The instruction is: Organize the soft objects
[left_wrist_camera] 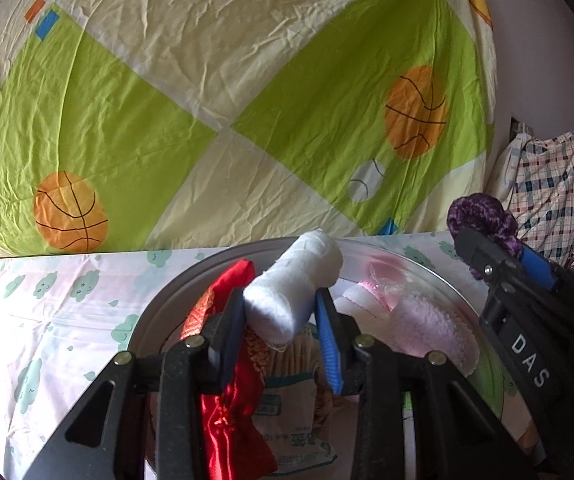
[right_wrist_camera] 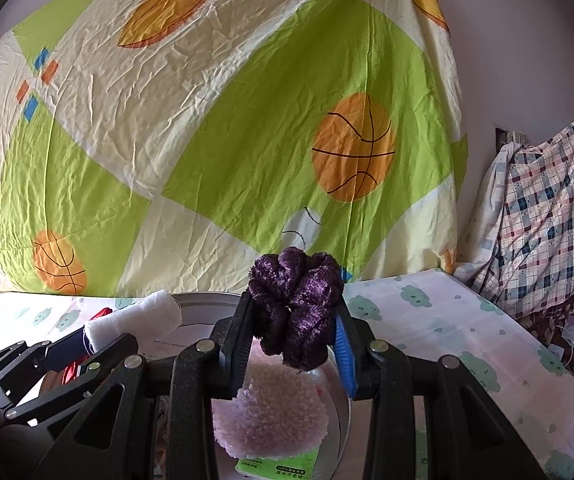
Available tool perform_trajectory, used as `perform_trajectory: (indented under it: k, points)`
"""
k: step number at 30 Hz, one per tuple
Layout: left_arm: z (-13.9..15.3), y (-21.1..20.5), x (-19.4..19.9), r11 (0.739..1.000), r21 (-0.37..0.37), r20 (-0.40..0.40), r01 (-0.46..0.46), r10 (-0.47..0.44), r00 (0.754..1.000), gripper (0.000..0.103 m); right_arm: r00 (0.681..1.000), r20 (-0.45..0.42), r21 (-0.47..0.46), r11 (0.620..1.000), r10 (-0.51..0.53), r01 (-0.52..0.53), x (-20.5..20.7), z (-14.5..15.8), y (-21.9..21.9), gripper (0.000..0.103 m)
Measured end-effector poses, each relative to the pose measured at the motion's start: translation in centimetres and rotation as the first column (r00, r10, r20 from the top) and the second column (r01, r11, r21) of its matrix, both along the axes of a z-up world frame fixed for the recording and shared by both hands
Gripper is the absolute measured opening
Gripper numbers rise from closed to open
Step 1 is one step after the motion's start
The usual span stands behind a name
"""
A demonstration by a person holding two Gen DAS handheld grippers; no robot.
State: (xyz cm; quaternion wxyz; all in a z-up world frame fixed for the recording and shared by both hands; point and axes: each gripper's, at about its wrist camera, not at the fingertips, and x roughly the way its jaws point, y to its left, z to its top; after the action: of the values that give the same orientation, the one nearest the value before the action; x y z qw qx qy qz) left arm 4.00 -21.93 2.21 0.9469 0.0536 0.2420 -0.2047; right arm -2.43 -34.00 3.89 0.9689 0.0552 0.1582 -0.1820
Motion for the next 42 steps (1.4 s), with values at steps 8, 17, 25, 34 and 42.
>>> perform_trajectory:
  k: [8,17,25,34,42]
  points:
    - [-0.2,-0.2,0.3,0.999,0.027,-0.014,-0.034,0.034,0.999,0.034,0.999,-0.044,0.032,0.999,0.026,-0.024,1.2,-0.7,-0.1,0.039]
    - [-0.4,-0.4,0.5,0.997,0.060,-0.023,-0.054,0.055,0.998,0.057,0.990,-0.077,0.157,0.982,0.121,-0.107,2.3,-1.8,-0.9,0.044]
    - [0.5,-0.4,-0.9,0.998,0.038,0.029,-0.045,0.044,0.999,0.103,0.986,0.011,0.270,0.949,0.165,-0.161,1.3,-1.4,-2.5,0.079]
    - [0.5,-0.2,-1.2,0.997,0.047,0.034,-0.065,0.063,0.997,0.103,0.992,0.032,0.270,0.955,0.121,-0.126,0.7,-1.2,-2.6,0.079]
    - [0.5,0.4,-1.5,0.995,0.042,0.057,-0.091,0.088,0.994,0.103,0.995,0.067,0.277,0.957,0.075,-0.091,-0.5,-1.2,-3.2,0.080]
